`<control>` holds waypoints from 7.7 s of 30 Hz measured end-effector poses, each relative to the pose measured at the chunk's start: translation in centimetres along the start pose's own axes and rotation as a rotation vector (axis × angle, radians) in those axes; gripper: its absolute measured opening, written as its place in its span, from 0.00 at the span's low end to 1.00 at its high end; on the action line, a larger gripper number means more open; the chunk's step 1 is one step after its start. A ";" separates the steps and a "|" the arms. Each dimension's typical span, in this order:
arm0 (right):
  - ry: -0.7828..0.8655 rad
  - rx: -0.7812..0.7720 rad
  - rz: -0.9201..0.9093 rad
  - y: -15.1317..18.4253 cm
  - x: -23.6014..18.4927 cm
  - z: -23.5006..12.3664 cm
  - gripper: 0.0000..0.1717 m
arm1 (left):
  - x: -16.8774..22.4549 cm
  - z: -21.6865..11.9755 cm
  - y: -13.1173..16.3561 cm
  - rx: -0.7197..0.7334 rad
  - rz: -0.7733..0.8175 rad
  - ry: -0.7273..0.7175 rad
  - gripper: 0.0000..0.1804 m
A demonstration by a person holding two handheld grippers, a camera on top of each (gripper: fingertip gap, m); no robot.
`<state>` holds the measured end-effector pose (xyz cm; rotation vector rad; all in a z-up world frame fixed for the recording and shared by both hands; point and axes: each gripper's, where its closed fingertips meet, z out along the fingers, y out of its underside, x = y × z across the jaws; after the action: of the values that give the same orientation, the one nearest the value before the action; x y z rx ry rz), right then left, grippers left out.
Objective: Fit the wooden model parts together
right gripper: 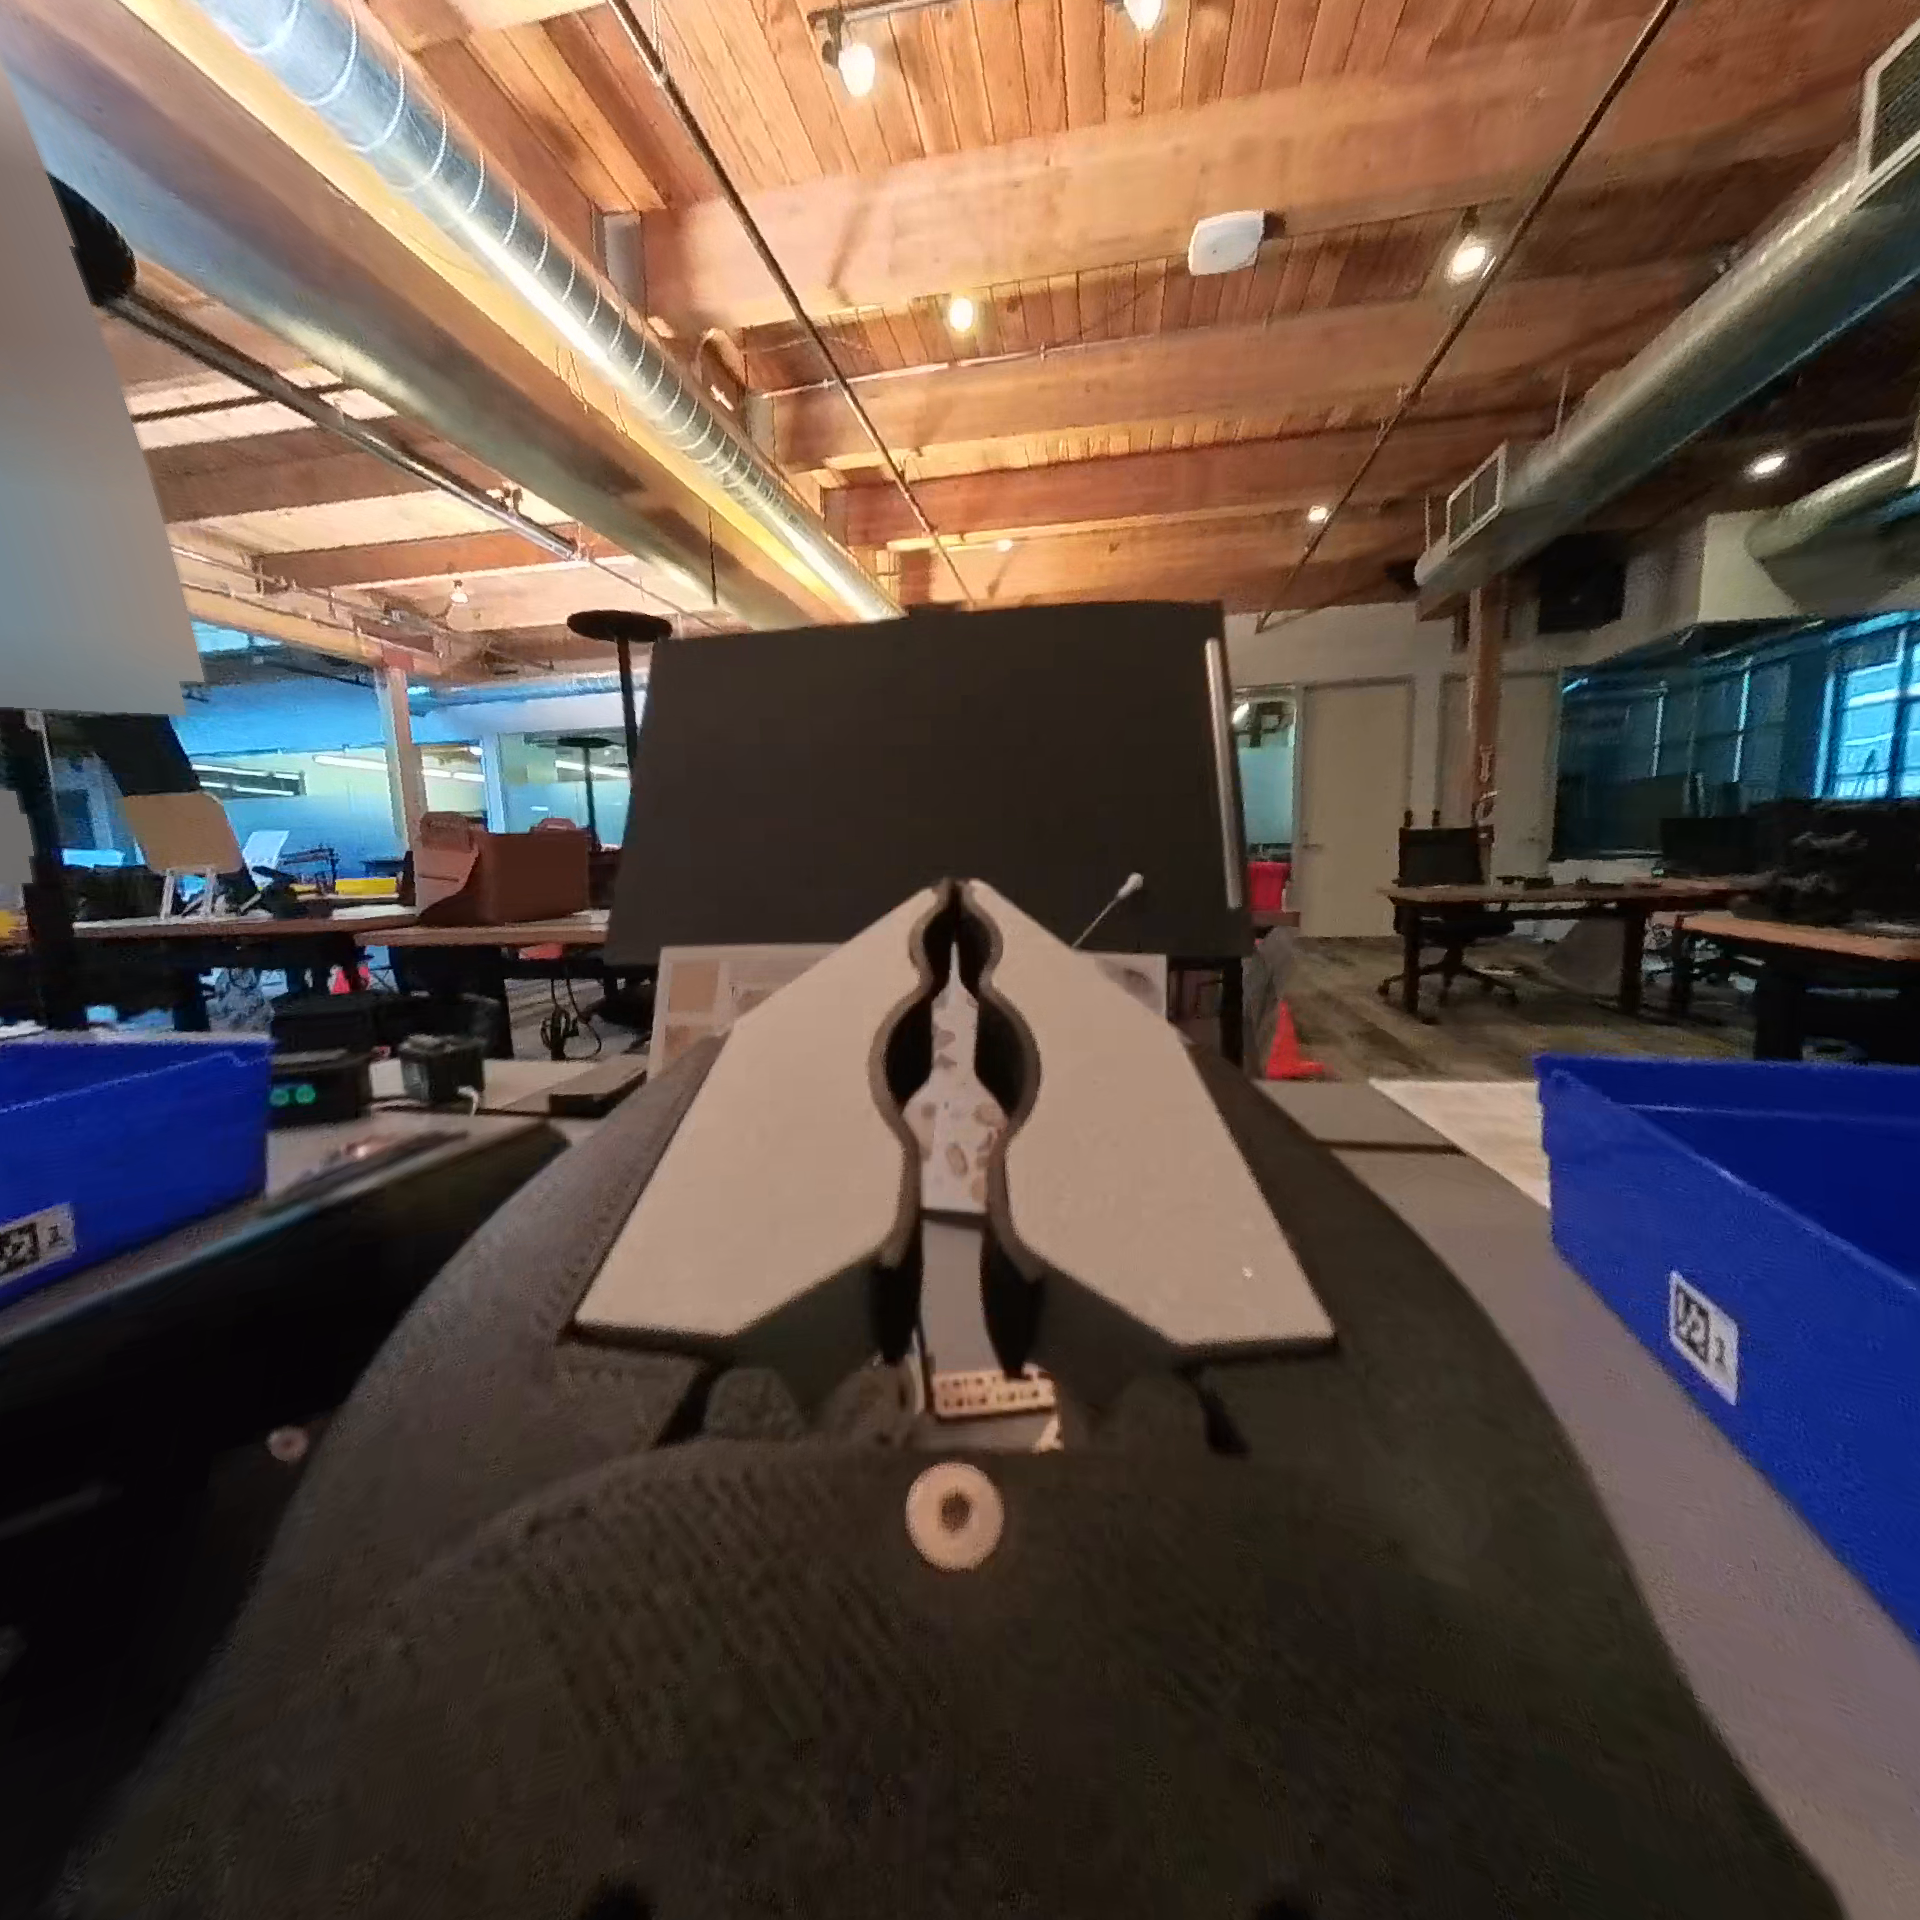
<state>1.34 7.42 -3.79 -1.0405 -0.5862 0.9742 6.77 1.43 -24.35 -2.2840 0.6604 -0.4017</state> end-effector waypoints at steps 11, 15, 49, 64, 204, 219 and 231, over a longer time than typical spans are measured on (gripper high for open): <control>0.008 -0.085 0.008 3.4 0.3 -0.2 0.00 | -0.1 0.0 0.0 0.000 0.002 -0.007 0.02; -0.005 -0.109 -0.016 4.3 -0.3 0.1 0.00 | -0.1 0.1 0.0 0.000 0.009 -0.014 0.01; -0.171 -0.299 0.092 2.2 1.7 -1.7 0.34 | 0.0 -0.7 -0.8 0.069 -0.066 0.064 0.00; -0.701 -0.515 0.077 3.4 -2.4 -9.5 0.22 | 1.1 -6.9 -5.0 0.501 -0.397 0.566 0.00; -1.333 -1.028 -1.478 15.2 -1.4 -14.8 0.08 | -0.6 -1.0 0.2 0.040 -0.228 0.160 0.00; -1.155 -1.006 -1.151 14.8 -1.5 -14.4 0.24 | -0.6 -1.0 0.2 0.037 -0.228 0.154 0.00; -0.824 -1.016 -0.256 12.3 -2.4 -13.1 0.00 | -0.5 -0.9 0.3 0.030 -0.213 0.151 0.00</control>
<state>5.92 1.64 -20.32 -1.3529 -1.9857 0.8407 5.87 1.01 -23.97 -2.3187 0.4808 -0.6866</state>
